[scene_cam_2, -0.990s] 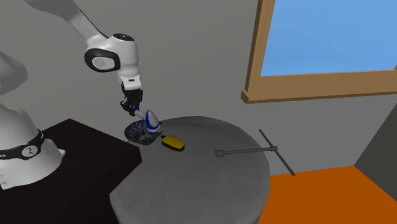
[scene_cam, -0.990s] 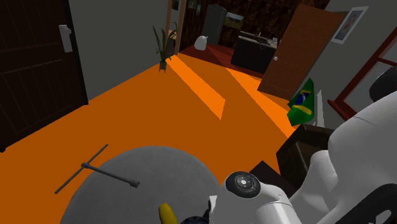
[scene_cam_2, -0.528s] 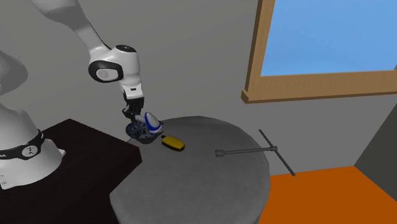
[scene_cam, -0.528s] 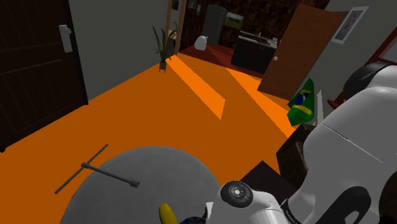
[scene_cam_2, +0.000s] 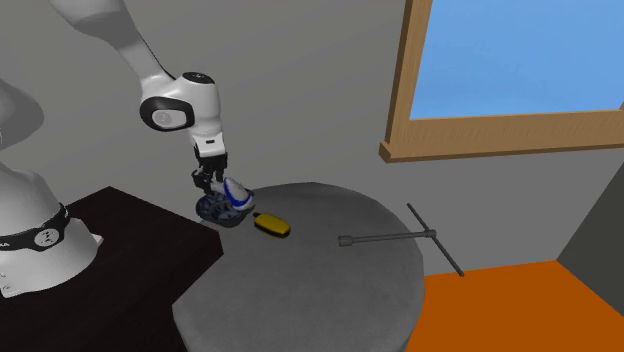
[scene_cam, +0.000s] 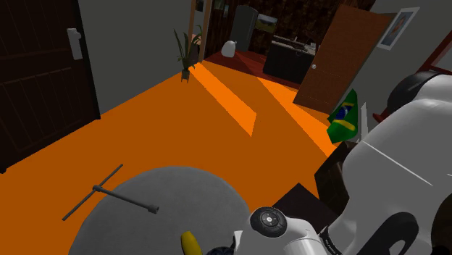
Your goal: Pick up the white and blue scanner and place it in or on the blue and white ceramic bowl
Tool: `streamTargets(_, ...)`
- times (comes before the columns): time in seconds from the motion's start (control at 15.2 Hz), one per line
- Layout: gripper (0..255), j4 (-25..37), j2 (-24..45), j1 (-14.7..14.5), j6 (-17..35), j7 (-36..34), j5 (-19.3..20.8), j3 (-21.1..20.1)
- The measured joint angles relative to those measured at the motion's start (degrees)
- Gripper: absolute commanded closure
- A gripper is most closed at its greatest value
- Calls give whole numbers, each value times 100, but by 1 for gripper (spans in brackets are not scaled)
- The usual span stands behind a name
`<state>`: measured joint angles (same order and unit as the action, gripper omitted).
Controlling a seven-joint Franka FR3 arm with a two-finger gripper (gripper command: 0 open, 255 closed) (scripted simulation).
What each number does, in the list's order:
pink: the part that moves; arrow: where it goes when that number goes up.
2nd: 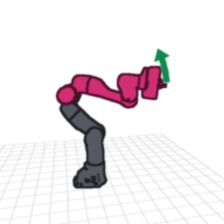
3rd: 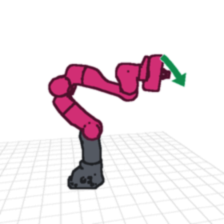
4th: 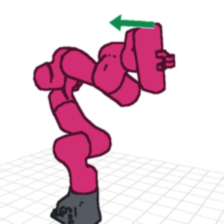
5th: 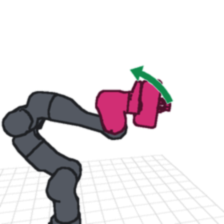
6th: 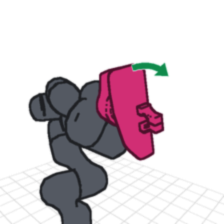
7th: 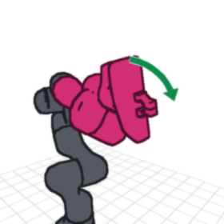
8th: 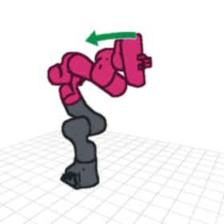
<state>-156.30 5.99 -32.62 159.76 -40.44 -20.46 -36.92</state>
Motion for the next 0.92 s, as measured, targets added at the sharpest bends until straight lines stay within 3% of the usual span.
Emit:
streamTargets(0.33, 0, 0, 7, 3, 8, -6, 4, 8)
streamTargets(0.59, 0, 37, -869, 138, -848, 374, -521, -85)
streamTargets(0.92, 0, 36, -1107, 114, -1090, 465, -661, -65)
